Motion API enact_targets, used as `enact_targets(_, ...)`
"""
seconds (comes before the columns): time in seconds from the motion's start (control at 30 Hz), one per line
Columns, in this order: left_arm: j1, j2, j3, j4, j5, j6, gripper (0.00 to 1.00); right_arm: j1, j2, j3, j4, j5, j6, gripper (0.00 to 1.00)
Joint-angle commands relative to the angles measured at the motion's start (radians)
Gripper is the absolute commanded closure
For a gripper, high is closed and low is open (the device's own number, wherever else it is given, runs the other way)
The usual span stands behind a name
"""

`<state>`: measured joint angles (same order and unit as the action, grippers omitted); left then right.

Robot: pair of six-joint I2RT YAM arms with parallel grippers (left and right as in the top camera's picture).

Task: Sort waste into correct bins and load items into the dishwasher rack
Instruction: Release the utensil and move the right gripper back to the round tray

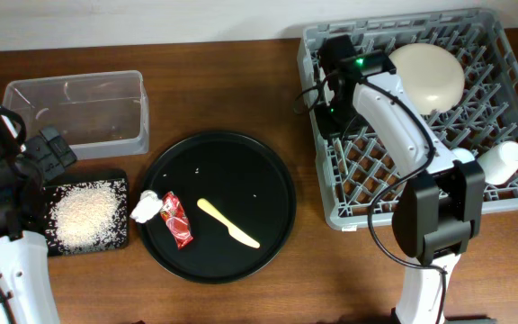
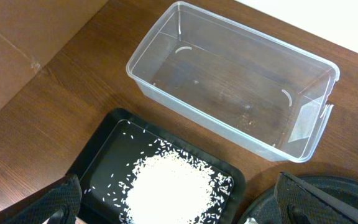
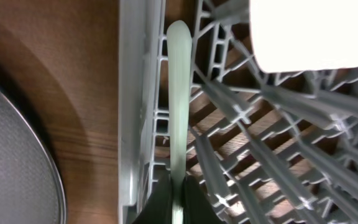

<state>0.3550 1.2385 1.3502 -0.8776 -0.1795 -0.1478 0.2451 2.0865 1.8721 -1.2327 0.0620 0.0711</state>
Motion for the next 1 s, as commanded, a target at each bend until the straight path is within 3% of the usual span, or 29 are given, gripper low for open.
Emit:
enact_targets(0.0, 0.006, -0.016, 0.006, 0.001, 0.007, -0.009, 0.01, 0.015, -0.013, 0.000, 0.014, -0.027, -0.019, 0.61)
enact_targets(0.17, 0.006, -0.016, 0.006, 0.001, 0.007, -0.009, 0.01, 0.062, -0.079, 0.023, 0.003, -0.055, -0.019, 0.49)
enact_targets(0.3, 0.006, -0.016, 0.006, 0.001, 0.007, -0.009, 0.01, 0.159, -0.111, 0.023, -0.020, -0.126, -0.067, 0.59)
enact_targets(0.47, 0.006, -0.016, 0.006, 0.001, 0.007, -0.009, 0.01, 0.332, -0.087, -0.013, -0.007, -0.163, -0.172, 0.62)
enact_targets(0.7, 0.006, -0.016, 0.006, 0.001, 0.007, -0.009, 0.01, 0.568, -0.046, -0.224, 0.197, -0.156, -0.172, 0.60)
enact_targets(0.97, 0.006, -0.016, 0.006, 0.001, 0.007, -0.009, 0.01, 0.651, -0.024, -0.393, 0.455, -0.155, -0.244, 0.52)
